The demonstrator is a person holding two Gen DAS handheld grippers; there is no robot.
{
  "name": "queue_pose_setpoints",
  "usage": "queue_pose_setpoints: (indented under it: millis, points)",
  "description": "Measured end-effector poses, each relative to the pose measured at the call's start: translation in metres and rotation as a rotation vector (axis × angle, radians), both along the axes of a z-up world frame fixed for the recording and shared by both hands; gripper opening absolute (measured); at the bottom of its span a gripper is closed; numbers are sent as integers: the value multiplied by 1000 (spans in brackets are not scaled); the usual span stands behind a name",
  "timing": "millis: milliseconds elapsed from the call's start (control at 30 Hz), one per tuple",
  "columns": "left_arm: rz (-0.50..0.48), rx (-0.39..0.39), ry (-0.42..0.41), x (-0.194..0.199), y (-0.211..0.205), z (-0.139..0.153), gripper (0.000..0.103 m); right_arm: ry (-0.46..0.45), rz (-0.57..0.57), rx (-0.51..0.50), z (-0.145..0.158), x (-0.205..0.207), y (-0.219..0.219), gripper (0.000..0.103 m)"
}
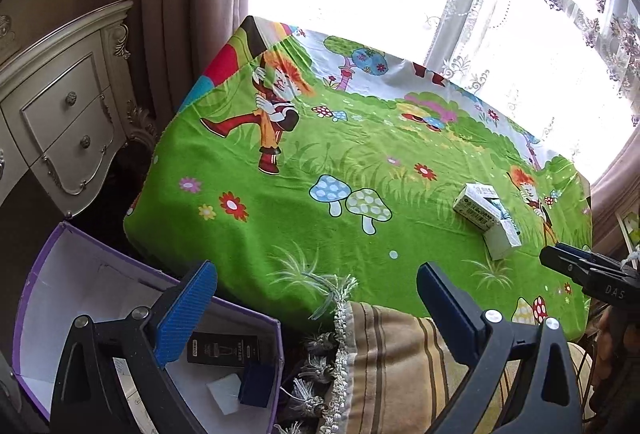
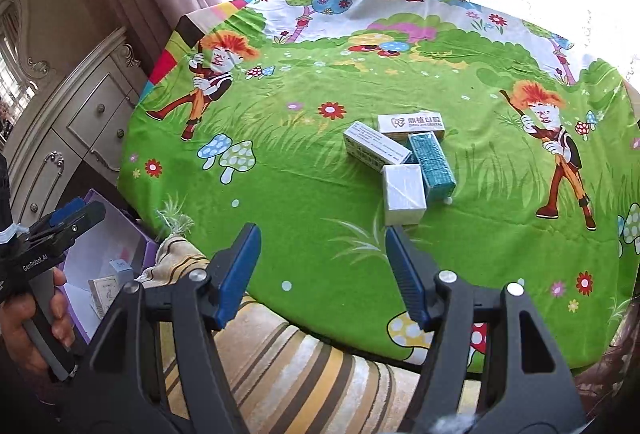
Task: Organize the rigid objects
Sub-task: 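Move both open tools back to the boxes on the bed, then grasp the white text-printed leaflet box with the left tool while the right tool grasps the small white box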
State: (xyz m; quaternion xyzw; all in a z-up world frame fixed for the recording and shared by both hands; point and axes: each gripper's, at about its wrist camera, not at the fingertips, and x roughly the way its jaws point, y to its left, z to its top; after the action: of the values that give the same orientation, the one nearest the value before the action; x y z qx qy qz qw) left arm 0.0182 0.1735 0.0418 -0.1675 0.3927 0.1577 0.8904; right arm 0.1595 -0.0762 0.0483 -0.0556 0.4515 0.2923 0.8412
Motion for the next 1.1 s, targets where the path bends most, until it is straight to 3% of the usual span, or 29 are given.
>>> queue_pose_setpoints:
  millis: [367, 933, 1000, 1100]
  points:
    - [-93, 0, 15, 46, -34, 4, 101, 29, -75, -32, -26, 33, -18, 69]
    - [-238, 21, 55, 124, -91, 0, 101, 37, -66, -66, -51, 64, -2, 68]
    - [-253, 15, 61, 130, -96, -3, 101, 44, -59, -56, -54, 66, -3, 63]
    - [-287, 16, 60, 138, -105, -6, 101, 70, -56, -25, -59, 70, -6, 43]
